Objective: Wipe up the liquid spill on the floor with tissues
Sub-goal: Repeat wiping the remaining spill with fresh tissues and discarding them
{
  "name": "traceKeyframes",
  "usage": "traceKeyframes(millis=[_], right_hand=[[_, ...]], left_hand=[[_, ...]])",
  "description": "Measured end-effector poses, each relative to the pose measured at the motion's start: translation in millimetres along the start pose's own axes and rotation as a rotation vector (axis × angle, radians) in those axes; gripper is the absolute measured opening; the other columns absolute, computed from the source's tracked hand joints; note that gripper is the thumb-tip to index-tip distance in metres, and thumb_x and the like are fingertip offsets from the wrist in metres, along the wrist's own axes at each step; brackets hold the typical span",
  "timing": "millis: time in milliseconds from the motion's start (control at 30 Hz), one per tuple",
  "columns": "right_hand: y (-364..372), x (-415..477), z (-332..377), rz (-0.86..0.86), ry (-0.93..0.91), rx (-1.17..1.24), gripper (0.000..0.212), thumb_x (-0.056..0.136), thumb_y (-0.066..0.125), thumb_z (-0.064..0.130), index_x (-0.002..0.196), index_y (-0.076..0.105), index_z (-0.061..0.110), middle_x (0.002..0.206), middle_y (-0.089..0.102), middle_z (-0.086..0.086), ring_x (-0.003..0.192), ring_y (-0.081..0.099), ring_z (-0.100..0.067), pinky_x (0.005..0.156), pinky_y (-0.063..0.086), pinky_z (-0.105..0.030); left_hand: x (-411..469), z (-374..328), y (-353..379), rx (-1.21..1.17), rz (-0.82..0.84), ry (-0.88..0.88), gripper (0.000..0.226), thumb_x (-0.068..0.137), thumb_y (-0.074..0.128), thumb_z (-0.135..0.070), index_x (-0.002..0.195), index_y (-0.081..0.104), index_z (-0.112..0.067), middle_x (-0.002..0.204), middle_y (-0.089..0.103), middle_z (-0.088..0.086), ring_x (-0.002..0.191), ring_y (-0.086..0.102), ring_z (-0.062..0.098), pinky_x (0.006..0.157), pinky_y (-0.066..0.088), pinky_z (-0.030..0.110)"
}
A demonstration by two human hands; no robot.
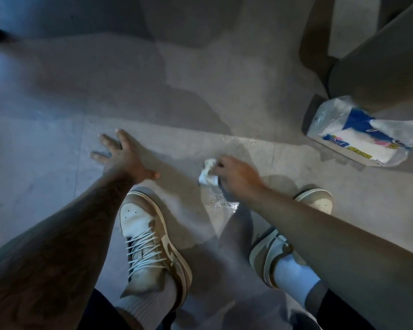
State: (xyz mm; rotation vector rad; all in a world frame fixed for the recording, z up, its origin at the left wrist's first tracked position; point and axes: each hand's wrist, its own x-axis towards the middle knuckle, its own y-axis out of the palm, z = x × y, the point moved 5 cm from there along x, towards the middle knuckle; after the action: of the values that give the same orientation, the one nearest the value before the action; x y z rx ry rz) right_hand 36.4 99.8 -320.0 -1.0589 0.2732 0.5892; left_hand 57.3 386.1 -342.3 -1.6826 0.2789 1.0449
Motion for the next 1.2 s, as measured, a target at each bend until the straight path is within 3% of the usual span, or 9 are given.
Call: traceKeyframes(millis=[67, 267, 433, 533, 767, 933, 1000, 1100, 1200], right_hand=[[8.5, -20.5, -13.8, 0.134, -0.038, -0.030, 0.031, 0.092, 0.049, 0.023, 0.114, 0.070, 0.023, 0.113, 0.059, -0.004, 0.099, 0.057, -0.025, 0.081, 0.046, -0.031], [-76.4, 62.1, -59.6, -0.417, 0.338, -0.024, 0.041, 0.087, 0.049, 0.021, 0.122, 0.069, 0.017, 0.128, 0.059, -0.013, 0.117, 0.057, -0.029, 0.094, 0.037, -0.024], [-12.6, 86.3, 55.6, -0.062, -0.013, 0.124, 0.028, 0.089, 0.060, 0.041, 0.108, 0.066, 0.022, 0.113, 0.064, -0.005, 0.103, 0.060, -0.024, 0.079, 0.043, -0.027], [20.4, 29.4, 59.6, 0.126, -0.271, -0.098, 0.014, 0.088, 0.062, 0.035, 0.093, 0.060, 0.022, 0.099, 0.062, 0.003, 0.092, 0.060, -0.022, 0.065, 0.037, -0.026], [-79.7, 109.9, -49.5, -0.398, 0.277, 0.008, 0.031, 0.085, 0.055, 0.024, 0.112, 0.070, 0.018, 0.121, 0.061, -0.010, 0.113, 0.058, -0.032, 0.095, 0.046, -0.032], [-23.5, 35.6, -21.9, -0.069, 0.002, 0.058, 0.035, 0.085, 0.047, 0.035, 0.105, 0.072, 0.022, 0.111, 0.062, -0.003, 0.102, 0.060, -0.026, 0.081, 0.045, -0.027], [-30.7, -0.2, -51.1, -0.086, -0.061, 0.051, 0.033, 0.082, 0.051, 0.030, 0.103, 0.075, 0.022, 0.109, 0.062, 0.001, 0.100, 0.059, -0.022, 0.081, 0.044, -0.025], [-80.1, 23.5, -121.3, -0.344, 0.253, -0.011, 0.032, 0.084, 0.061, 0.014, 0.113, 0.072, 0.018, 0.115, 0.060, -0.009, 0.103, 0.060, -0.028, 0.084, 0.043, -0.027], [-101.1, 60.2, -128.5, -0.394, 0.445, -0.051, 0.038, 0.090, 0.048, 0.023, 0.122, 0.067, 0.016, 0.123, 0.059, -0.015, 0.111, 0.058, -0.032, 0.094, 0.042, -0.034]], left_hand=[[-0.2, 0.7, 1.5, -0.016, 0.004, 0.005, 0.155, 0.058, 0.094, -0.046, 0.154, -0.026, -0.028, 0.160, -0.033, 0.015, 0.143, -0.020, 0.058, 0.110, 0.026, 0.069], [2.4, -1.8, 2.3, -0.032, 0.003, -0.005, 0.155, 0.058, 0.095, -0.041, 0.154, -0.025, -0.029, 0.160, -0.034, 0.014, 0.143, -0.022, 0.057, 0.108, 0.027, 0.070], [-0.3, -1.2, 0.5, -0.052, 0.003, -0.006, 0.153, 0.059, 0.095, -0.039, 0.154, -0.025, -0.030, 0.160, -0.035, 0.013, 0.143, -0.023, 0.055, 0.109, 0.027, 0.069], [-0.1, -0.9, 2.2, -0.053, 0.008, 0.004, 0.153, 0.060, 0.095, -0.040, 0.154, -0.025, -0.029, 0.159, -0.035, 0.015, 0.143, -0.024, 0.056, 0.109, 0.029, 0.069], [1.3, -4.4, 2.4, -0.034, -0.016, -0.003, 0.153, 0.058, 0.096, -0.040, 0.154, -0.023, -0.029, 0.160, -0.033, 0.016, 0.143, -0.022, 0.057, 0.108, 0.030, 0.071], [-0.2, -2.9, 2.1, -0.065, -0.018, -0.015, 0.152, 0.058, 0.096, -0.040, 0.154, -0.022, -0.034, 0.160, -0.034, 0.012, 0.144, -0.025, 0.053, 0.110, 0.026, 0.071], [-1.0, -3.0, 2.0, -0.071, -0.023, -0.023, 0.151, 0.059, 0.096, -0.038, 0.154, -0.021, -0.033, 0.160, -0.035, 0.011, 0.144, -0.024, 0.053, 0.110, 0.026, 0.071], [-1.0, -3.8, 3.3, -0.077, -0.019, -0.016, 0.150, 0.059, 0.096, -0.036, 0.155, -0.020, -0.031, 0.160, -0.034, 0.012, 0.144, -0.024, 0.054, 0.109, 0.027, 0.072], [-0.8, 1.5, 2.3, -0.053, -0.024, -0.017, 0.152, 0.059, 0.095, -0.042, 0.155, -0.022, -0.031, 0.160, -0.034, 0.012, 0.144, -0.024, 0.054, 0.109, 0.027, 0.071]])
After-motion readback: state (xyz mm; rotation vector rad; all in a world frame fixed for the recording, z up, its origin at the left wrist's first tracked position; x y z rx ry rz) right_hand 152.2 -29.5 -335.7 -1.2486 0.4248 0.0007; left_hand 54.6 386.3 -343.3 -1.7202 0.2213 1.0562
